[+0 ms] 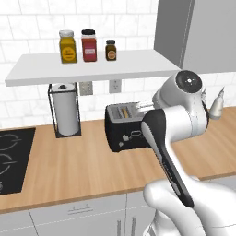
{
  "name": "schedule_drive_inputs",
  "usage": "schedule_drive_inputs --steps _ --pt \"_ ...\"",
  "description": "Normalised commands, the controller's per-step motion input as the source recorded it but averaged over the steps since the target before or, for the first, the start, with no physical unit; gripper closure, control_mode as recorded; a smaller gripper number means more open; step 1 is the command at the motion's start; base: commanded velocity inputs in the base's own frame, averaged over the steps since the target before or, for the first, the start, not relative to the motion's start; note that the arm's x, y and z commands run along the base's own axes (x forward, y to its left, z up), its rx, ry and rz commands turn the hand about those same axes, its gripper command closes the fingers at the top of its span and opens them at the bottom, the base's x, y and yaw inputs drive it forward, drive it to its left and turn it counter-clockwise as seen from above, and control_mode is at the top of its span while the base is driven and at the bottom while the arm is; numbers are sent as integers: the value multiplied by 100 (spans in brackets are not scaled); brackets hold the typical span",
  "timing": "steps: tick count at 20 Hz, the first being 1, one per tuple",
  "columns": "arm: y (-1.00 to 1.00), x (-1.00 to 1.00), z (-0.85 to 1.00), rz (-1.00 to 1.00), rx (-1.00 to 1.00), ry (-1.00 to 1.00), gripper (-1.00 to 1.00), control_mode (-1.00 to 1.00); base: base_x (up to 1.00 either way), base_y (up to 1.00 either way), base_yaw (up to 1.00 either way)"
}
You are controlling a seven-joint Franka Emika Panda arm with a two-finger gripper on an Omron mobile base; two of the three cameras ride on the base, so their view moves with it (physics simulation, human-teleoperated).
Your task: Start the toaster. Once the lever pops up, take the bread to the plate on the dining counter.
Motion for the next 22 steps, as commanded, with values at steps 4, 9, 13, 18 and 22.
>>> schedule_drive_inputs --steps 4,9,13,18,22 --pt "0 0 0 0 0 0 -100 -100 0 0 0" --pt "0 0 0 0 0 0 -100 -100 0 0 0" --pt "0 0 0 0 0 0 -100 -100 0 0 0" --pt "0 0 0 0 0 0 -100 -100 0 0 0" --pt "0 0 0 0 0 0 -100 -100 0 0 0"
